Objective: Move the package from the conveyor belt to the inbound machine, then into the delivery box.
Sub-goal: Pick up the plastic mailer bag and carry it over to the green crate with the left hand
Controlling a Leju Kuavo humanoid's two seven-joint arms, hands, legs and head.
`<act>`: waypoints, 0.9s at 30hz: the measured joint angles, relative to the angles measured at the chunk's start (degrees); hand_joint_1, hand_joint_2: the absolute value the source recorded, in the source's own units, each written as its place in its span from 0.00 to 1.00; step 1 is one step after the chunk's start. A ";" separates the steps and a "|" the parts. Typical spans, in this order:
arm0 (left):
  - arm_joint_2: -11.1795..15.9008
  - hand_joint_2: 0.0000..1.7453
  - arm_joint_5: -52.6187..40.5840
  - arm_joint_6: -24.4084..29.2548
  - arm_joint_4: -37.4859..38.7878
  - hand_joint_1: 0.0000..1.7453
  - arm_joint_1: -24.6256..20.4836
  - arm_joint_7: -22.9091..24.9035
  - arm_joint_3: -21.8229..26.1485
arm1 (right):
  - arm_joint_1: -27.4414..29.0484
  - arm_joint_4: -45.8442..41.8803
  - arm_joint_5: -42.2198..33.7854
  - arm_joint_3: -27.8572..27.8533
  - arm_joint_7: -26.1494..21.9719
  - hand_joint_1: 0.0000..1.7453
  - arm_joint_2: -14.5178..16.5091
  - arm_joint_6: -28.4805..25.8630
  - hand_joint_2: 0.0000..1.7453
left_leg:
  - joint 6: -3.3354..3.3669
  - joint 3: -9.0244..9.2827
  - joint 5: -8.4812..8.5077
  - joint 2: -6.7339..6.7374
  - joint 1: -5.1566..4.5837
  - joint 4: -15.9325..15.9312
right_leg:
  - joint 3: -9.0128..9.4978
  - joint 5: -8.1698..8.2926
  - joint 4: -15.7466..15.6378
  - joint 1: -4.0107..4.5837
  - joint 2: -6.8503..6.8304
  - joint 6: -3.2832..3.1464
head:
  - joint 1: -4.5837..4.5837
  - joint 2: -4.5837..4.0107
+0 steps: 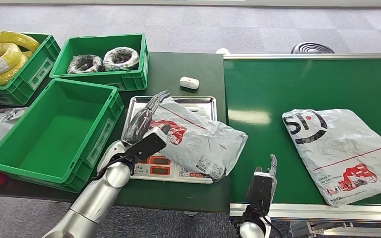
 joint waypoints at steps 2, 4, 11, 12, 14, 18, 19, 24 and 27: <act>-0.46 0.00 -1.59 1.07 2.23 0.00 -0.16 -0.01 -1.00 | -0.11 0.21 -0.01 0.18 -0.01 0.00 0.00 0.00 0.00 | 0.00 0.00 0.00 0.00 0.00 0.00 | 0.00 0.00 0.00 0.00 0.00 0.00 | 0.00 0.00; -1.03 0.00 -2.92 1.93 4.42 0.00 -0.26 -0.02 -1.89 | -0.29 0.46 -0.01 0.25 -0.08 0.00 0.00 0.00 0.00 | 0.00 -0.01 0.00 0.00 0.00 0.00 | 0.00 0.00 0.00 0.00 0.00 0.00 | 0.00 0.00; -2.57 0.50 -4.86 3.25 8.95 0.00 -0.40 -0.02 -3.67 | -0.84 1.22 -0.02 0.27 -0.20 0.00 0.00 0.00 0.00 | 0.00 -0.02 0.00 0.00 0.00 0.00 | -0.01 0.00 0.00 0.00 0.00 0.00 | 0.00 -0.01; -2.67 0.75 -5.02 3.25 9.30 0.00 -0.45 -0.02 -3.78 | -0.89 1.31 -0.03 0.27 -0.21 0.00 0.00 0.00 0.00 | 0.00 -0.02 0.00 0.00 0.00 0.00 | -0.01 0.00 0.00 0.00 0.00 0.00 | -0.01 -0.01; -2.91 1.00 -5.62 3.33 10.21 0.00 -0.63 -0.03 -4.03 | -0.94 1.44 -0.07 0.27 -0.25 0.00 0.00 0.00 0.00 | 0.00 -0.02 0.00 -0.01 0.00 0.00 | -0.01 0.00 0.00 0.00 0.00 0.00 | -0.01 0.00; -3.93 1.00 -7.21 5.19 13.36 0.00 -0.96 -0.55 -4.84 | -1.18 1.56 -0.10 0.26 -0.29 0.00 0.01 0.00 0.00 | 0.00 -0.02 0.00 -0.01 0.00 0.00 | -0.01 0.00 0.00 0.00 0.00 0.00 | -0.01 0.00; -4.24 1.00 -7.77 6.02 14.37 0.00 -1.07 -0.71 -5.04 | -1.26 1.61 -0.09 0.25 -0.37 0.00 0.01 0.00 0.00 | 0.00 -0.03 0.00 -0.01 0.00 0.00 | -0.01 0.00 0.00 0.00 0.00 0.00 | 0.00 0.00; -5.32 1.00 -11.13 10.80 19.57 0.00 -1.82 -0.79 -6.13 | -1.58 1.96 -0.36 0.18 -1.11 0.00 0.04 0.00 0.00 | 0.00 -0.03 0.00 -0.01 0.00 0.00 | -0.01 0.00 0.00 0.00 0.00 0.00 | -0.01 -0.01; -5.75 1.00 -12.11 12.83 22.53 0.00 -2.39 -0.68 -6.43 | -1.74 2.24 -0.65 0.21 -1.18 0.00 0.04 0.00 0.00 | 0.00 -0.03 0.00 -0.01 0.00 0.00 | -0.01 0.00 0.00 0.00 0.00 0.00 | -0.01 0.00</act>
